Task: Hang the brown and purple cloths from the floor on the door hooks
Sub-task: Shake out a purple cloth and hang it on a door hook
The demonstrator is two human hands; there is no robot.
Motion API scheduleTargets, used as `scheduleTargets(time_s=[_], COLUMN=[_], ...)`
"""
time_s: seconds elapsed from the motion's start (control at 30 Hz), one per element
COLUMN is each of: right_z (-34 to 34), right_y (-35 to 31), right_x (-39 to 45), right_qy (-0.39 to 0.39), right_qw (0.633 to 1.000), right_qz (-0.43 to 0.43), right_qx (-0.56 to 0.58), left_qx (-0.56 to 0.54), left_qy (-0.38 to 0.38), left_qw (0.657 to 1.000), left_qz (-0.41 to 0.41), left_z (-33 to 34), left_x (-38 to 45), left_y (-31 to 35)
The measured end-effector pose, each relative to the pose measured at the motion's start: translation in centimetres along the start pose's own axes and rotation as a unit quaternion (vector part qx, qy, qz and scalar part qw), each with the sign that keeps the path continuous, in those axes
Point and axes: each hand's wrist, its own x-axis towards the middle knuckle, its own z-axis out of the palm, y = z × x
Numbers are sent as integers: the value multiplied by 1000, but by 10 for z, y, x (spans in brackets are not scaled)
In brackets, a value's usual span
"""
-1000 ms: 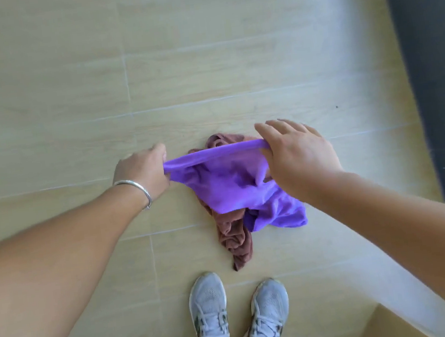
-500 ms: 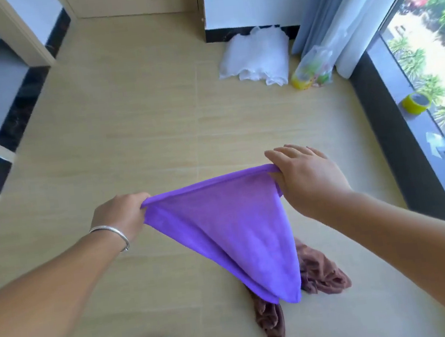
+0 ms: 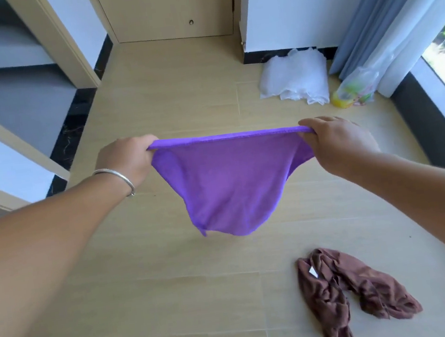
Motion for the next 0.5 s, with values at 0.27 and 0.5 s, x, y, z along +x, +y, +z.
scheduleTargets(time_s=[0.27, 0.5], right_z=[45, 136], right_y=[-41, -51], right_x=[-50, -173], right_qy=[-44, -184], right_qw=[983, 956], right_qz=[-121, -194], right_qx=[133, 120], left_qx=[-77, -23], left_qy=[59, -53], left_qw=[991, 985], left_qz=[91, 162], left_z=[0, 66], left_x=[-81, -231], left_y=[-61, -77])
